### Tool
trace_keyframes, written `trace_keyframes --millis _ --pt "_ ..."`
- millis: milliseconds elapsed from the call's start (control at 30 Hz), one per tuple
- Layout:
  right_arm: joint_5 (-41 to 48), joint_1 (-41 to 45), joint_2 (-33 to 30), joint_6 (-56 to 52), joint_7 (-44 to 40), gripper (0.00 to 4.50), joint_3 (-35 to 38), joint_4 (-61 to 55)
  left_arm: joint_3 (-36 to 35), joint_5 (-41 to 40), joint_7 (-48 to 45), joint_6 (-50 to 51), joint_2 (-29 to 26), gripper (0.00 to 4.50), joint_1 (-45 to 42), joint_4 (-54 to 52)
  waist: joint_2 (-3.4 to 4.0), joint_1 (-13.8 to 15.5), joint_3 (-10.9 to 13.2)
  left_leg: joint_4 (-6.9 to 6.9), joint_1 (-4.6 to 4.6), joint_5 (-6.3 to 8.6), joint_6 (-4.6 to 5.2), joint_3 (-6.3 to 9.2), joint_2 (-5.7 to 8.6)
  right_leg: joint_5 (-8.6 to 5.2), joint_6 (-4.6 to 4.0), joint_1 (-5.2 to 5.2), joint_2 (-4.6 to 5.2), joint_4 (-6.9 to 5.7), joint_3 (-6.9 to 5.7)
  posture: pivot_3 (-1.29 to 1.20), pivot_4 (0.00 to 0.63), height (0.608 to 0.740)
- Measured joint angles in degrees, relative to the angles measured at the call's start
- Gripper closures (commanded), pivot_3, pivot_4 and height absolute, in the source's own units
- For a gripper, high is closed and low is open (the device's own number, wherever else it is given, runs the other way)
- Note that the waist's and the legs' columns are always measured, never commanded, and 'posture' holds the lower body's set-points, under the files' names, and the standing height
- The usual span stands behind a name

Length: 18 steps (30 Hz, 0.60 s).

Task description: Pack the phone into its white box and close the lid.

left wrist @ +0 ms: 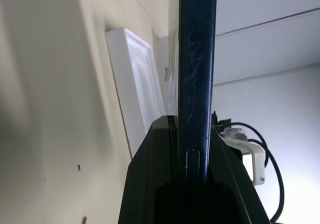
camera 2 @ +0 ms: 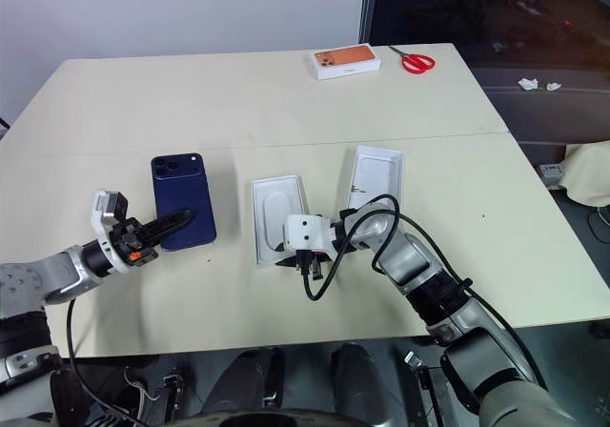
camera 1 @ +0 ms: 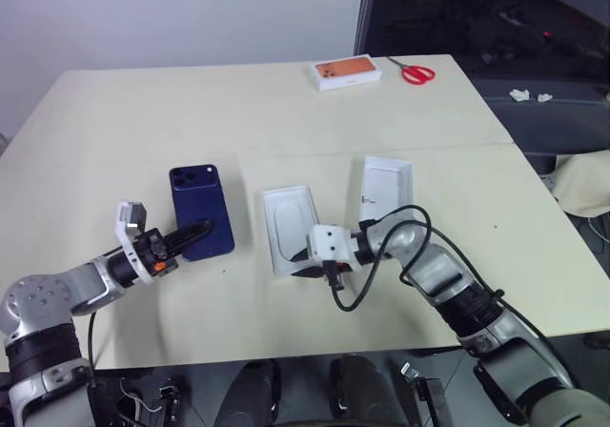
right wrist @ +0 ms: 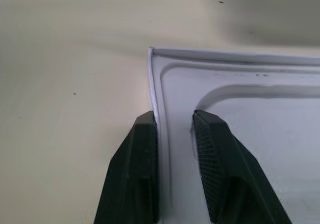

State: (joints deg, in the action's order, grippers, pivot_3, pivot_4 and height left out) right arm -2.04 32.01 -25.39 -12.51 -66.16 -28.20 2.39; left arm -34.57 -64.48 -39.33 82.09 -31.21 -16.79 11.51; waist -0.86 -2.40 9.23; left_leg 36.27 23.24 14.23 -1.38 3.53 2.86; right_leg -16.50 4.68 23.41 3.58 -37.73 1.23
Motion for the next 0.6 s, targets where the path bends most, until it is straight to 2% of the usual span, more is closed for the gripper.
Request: trace_keyframes --millis 300,600 --pt "-0.2 0.0 0.7 0.0 0.6 3.44 0.0 0.3 0.0 -0.9 0.1 0.1 0.0 4.50 0.0 0.0 -0.03 0.0 0.0 0.01 -0.01 0.00 0.00 0.00 0.00 0.00 0.00 0.00 0.00 -0.01 0.00 0.00 0.150 0.740" --pt "-4.6 3.9 10.8 1.2 7.5 3.44 -1.3 8.8 -0.2 -2.1 1.1 0.0 -0.1 4.50 -0.8 0.6 -0.09 -0.3 -0.1 -0.04 -0.14 -0.08 -0.15 -0.05 -0.29 0.00 0.00 0.02 -0.27 -0.16 0.03 0.00 0.150 0.740"
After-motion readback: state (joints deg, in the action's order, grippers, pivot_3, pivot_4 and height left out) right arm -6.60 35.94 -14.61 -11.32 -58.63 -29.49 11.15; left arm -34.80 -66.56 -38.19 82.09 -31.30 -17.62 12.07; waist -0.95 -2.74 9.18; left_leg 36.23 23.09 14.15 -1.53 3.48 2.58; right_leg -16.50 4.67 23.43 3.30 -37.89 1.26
